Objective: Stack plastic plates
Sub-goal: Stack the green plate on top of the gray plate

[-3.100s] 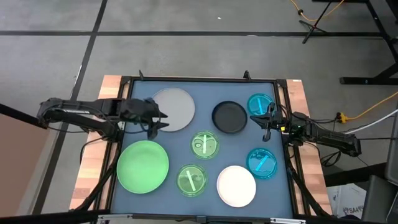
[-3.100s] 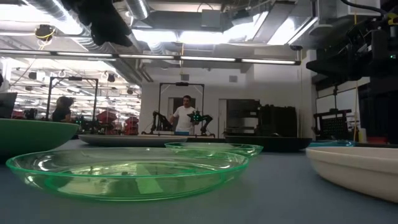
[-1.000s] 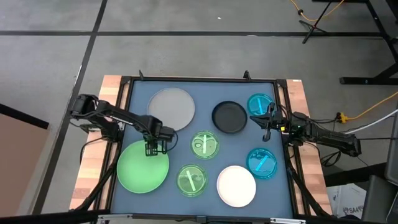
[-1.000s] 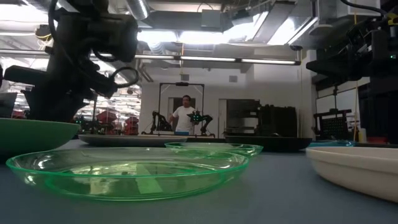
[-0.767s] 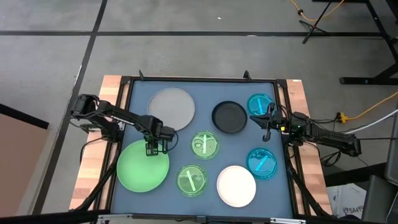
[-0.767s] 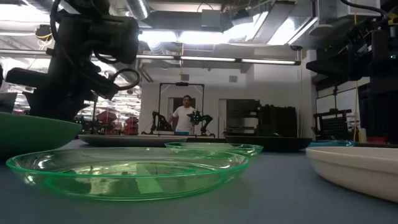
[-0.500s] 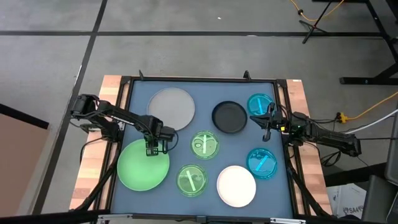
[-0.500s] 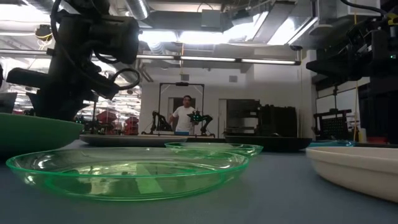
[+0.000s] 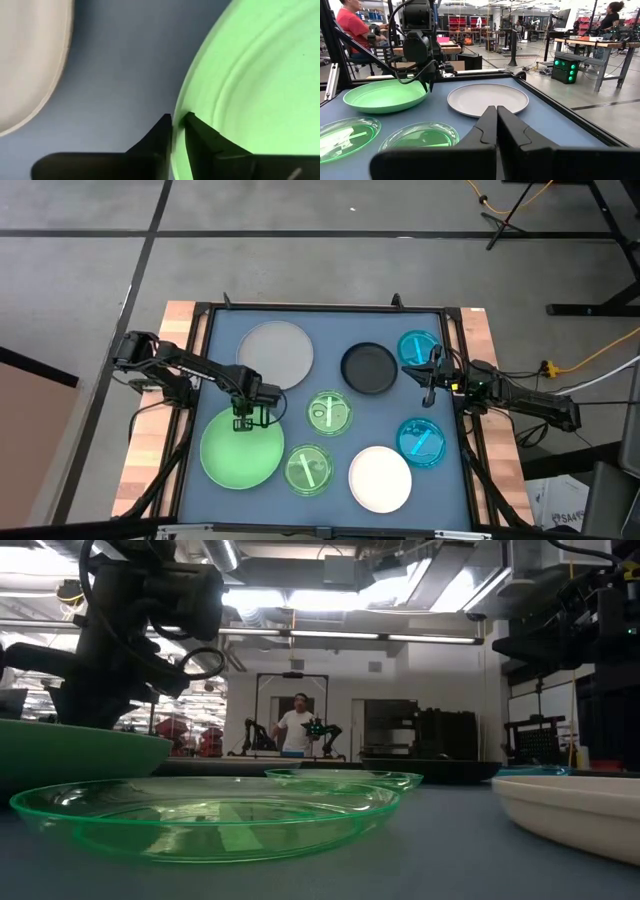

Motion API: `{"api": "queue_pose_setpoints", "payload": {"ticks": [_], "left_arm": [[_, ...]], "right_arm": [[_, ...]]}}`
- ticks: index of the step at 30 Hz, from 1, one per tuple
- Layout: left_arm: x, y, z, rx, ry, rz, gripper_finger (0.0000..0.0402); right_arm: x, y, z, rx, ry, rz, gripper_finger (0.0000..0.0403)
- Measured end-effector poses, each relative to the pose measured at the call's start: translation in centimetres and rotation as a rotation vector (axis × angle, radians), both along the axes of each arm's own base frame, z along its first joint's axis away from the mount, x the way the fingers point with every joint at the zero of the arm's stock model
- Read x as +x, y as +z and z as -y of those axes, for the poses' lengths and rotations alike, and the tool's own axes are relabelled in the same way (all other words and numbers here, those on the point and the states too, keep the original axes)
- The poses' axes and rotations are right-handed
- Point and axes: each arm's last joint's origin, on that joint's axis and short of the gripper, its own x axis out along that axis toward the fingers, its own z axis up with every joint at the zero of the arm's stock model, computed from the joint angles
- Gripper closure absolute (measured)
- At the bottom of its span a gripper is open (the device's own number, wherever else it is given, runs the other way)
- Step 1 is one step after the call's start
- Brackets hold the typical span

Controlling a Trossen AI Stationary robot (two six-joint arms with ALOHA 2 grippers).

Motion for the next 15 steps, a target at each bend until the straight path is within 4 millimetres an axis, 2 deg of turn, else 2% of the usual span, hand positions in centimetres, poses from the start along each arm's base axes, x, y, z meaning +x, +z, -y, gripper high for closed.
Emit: {"api": "queue_pose_setpoints", "payload": {"ticks": [15], "left_arm": [[0.0, 0.02, 0.06, -0.033, -0.023, -0.002, 0.0378]], "right_arm": [[0.0, 0.0, 0.0, 0.0, 0.0, 0.0, 0.0402]]}}
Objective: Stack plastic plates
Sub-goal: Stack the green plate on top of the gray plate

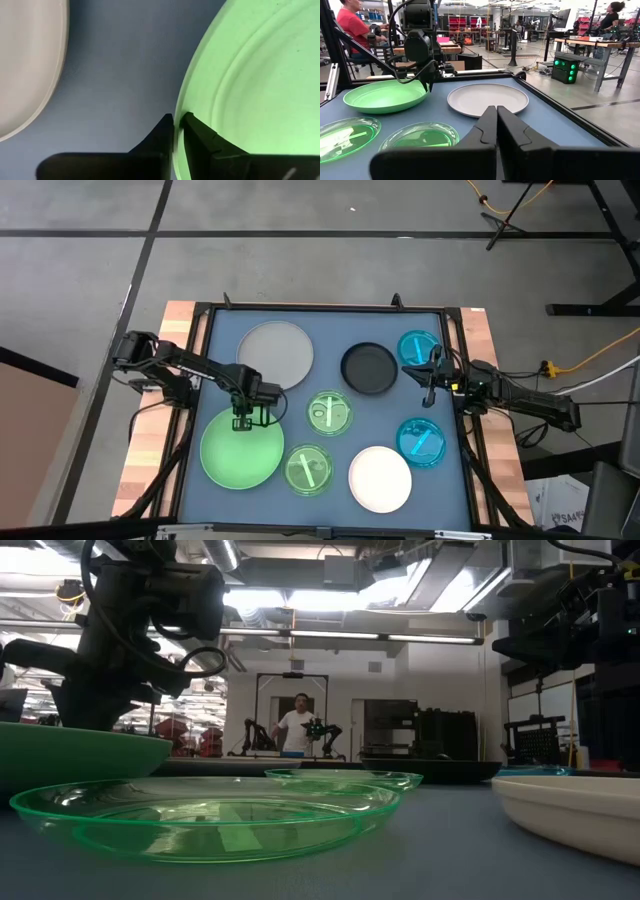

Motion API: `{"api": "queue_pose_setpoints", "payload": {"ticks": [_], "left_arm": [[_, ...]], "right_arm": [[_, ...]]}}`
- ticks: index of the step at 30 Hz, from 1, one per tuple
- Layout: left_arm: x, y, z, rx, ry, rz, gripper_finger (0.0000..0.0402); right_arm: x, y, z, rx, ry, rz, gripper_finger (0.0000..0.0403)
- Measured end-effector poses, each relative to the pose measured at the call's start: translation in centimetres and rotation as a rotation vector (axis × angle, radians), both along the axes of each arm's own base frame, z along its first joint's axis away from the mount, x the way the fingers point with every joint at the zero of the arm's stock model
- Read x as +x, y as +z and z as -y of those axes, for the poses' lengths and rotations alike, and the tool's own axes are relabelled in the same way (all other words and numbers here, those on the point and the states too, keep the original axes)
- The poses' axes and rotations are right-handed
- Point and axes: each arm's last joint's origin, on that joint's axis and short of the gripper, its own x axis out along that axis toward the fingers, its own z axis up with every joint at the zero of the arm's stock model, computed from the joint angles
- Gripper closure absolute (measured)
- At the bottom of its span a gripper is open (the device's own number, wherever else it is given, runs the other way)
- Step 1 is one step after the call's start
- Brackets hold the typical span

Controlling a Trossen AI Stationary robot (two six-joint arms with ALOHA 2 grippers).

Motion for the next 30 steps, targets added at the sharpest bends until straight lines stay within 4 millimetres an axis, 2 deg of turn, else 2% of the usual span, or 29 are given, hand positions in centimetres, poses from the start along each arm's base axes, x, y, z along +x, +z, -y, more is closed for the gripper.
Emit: {"api": "queue_pose_setpoints", "payload": {"ticks": [6, 30], "left_arm": [[-0.2, 0.6, 0.1, -0.019, 0.002, 0.036, 0.0381], [-2.7, 5.9, -0.2, -0.026, 0.135, 0.292, 0.0399]], "right_arm": [[0.0, 0.0, 0.0, 0.0, 0.0, -0.001, 0.0402], [0.0, 0.0, 0.0, 0.0, 0.0, 0.0, 0.0402]]}}
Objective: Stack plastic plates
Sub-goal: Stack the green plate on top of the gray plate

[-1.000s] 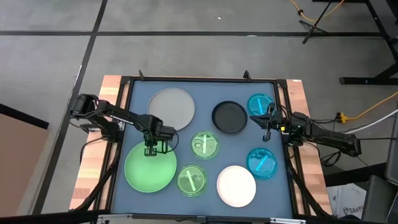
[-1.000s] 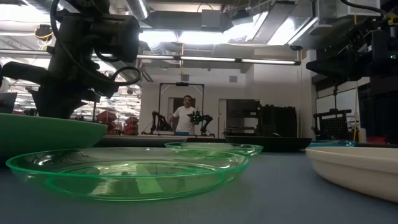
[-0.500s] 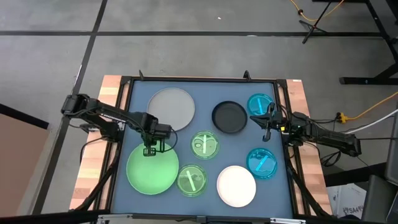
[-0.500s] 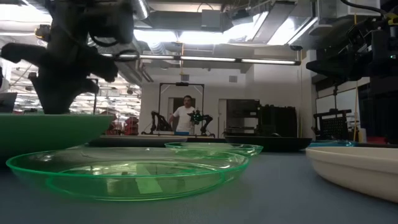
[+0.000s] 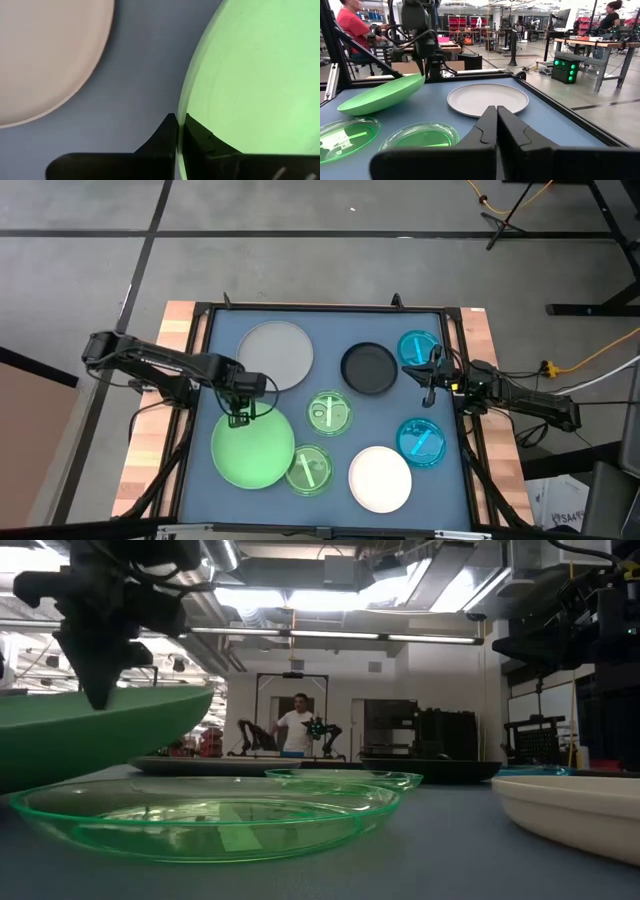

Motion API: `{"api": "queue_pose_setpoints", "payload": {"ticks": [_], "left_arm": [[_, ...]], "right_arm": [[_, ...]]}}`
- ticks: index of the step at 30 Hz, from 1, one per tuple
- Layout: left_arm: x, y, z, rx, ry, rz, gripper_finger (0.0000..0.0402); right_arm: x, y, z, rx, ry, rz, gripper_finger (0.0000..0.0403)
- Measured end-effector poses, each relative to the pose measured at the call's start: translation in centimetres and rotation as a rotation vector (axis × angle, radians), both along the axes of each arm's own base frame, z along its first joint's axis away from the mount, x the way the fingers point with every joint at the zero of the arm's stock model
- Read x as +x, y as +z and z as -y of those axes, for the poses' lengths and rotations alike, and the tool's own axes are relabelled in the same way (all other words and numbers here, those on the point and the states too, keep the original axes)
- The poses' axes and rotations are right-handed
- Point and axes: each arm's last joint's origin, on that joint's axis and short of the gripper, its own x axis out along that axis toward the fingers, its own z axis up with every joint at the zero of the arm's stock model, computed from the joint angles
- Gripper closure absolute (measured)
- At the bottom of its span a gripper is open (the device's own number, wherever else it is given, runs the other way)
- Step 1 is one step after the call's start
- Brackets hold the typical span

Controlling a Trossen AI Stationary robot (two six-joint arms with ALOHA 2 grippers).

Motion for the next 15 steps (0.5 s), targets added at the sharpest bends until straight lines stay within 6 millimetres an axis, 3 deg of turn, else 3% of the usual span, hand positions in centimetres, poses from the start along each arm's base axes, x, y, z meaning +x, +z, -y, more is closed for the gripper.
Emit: {"api": "queue_pose_setpoints", "payload": {"ticks": [15], "left_arm": [[-1.7, 2.3, -0.2, -0.025, 0.075, 0.124, 0.0401]], "right_arm": [[0.0, 0.0, 0.0, 0.0, 0.0, 0.0, 0.0402]]}}
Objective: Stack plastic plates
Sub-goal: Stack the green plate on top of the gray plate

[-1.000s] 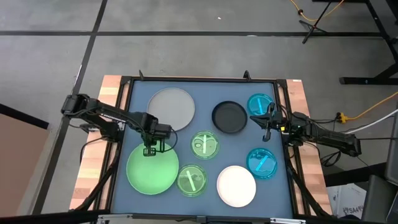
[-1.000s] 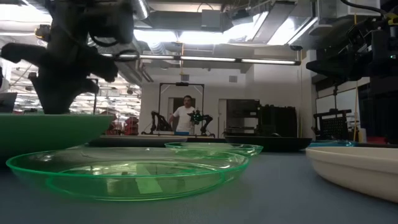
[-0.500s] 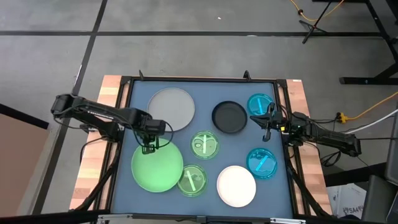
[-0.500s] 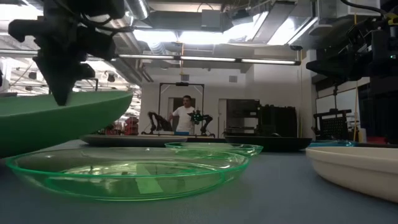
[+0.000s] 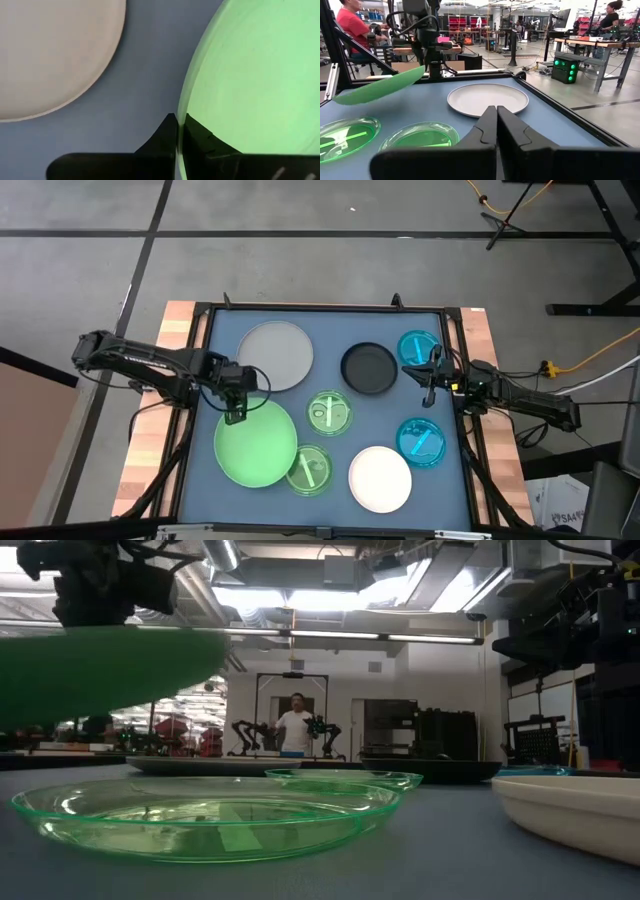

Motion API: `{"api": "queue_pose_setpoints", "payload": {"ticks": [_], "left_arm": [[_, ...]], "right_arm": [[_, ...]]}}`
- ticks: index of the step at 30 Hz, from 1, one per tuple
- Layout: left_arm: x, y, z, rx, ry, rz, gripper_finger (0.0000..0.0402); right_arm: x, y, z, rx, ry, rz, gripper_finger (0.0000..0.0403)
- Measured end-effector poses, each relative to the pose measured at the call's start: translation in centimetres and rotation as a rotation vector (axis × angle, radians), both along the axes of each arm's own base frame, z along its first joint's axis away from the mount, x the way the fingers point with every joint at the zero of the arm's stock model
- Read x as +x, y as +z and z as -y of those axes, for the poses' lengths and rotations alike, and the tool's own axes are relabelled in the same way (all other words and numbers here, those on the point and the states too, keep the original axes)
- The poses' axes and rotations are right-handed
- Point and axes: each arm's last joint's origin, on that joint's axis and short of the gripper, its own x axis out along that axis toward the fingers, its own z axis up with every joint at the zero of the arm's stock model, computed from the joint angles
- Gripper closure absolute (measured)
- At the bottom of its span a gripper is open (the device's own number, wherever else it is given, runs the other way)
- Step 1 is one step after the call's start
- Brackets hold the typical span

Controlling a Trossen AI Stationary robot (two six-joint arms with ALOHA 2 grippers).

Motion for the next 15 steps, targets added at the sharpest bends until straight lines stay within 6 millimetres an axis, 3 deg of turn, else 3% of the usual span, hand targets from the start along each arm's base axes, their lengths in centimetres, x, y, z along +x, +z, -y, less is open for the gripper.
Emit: {"api": "queue_pose_setpoints", "payload": {"ticks": [7, 15], "left_arm": [[-0.4, 0.5, -0.4, -0.038, 0.133, 0.027, 0.0401], [-0.1, 0.6, -2.1, -0.059, 0.298, 0.056, 0.0401]], "right_arm": [[0.0, 0.0, 0.0, 0.0, 0.0, 0.0, 0.0402], [0.0, 0.0, 0.0, 0.0, 0.0, 0.0, 0.0402]]}}
